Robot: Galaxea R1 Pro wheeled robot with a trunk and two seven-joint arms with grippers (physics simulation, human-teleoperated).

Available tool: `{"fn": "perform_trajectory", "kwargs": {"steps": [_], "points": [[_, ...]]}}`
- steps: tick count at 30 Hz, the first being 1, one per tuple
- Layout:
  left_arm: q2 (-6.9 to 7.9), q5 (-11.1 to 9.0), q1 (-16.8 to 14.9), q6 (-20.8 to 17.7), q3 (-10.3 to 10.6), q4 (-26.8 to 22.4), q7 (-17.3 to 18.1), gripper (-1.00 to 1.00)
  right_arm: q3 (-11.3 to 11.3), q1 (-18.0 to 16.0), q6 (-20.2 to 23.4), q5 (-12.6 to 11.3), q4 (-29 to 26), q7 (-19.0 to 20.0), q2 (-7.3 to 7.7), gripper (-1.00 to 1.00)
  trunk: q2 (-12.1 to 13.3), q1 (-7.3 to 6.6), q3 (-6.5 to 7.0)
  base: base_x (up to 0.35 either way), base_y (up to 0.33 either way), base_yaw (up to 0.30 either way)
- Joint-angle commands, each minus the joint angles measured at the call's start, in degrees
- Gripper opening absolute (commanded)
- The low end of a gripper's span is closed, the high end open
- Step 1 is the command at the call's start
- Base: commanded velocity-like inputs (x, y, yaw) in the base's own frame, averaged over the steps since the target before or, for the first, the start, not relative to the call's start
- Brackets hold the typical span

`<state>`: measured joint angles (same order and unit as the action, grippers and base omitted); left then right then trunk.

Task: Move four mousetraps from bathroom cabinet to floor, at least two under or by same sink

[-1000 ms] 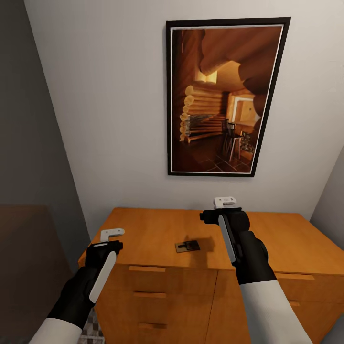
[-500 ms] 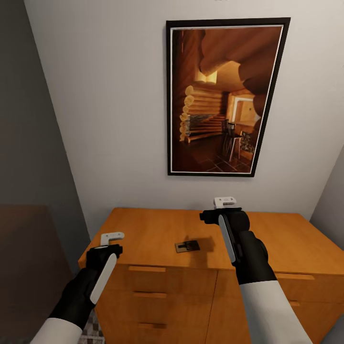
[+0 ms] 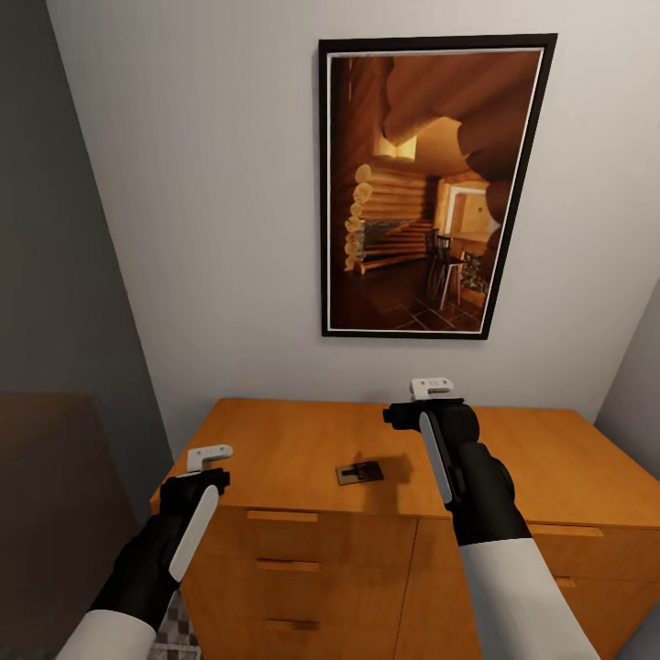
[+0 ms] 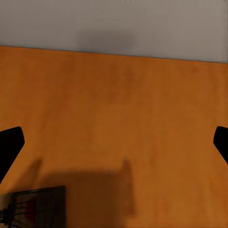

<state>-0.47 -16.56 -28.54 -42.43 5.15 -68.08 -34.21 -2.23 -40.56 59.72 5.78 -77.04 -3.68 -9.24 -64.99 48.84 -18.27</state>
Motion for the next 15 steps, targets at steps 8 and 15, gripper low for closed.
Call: {"fn": "perform_trajectory", "kwargs": {"steps": [8,15], "points": [[0.03,-0.6,-0.1,-0.2,-0.2,0.9,-0.5,1.00,-0.1,0.0,0.3,0.4,0.0,0.0,-0.06,1.00,0.0,0.01,-0.08,0.000,0.000,0.000],[0.03,-0.6,0.0,-0.1,-0.1,1.1,-0.5,-1.00,-0.1,0.0,0.3,0.4,0.0,0.0,-0.08,1.00,0.0,0.01,-0.08,0.000,0.000,0.000]]}}
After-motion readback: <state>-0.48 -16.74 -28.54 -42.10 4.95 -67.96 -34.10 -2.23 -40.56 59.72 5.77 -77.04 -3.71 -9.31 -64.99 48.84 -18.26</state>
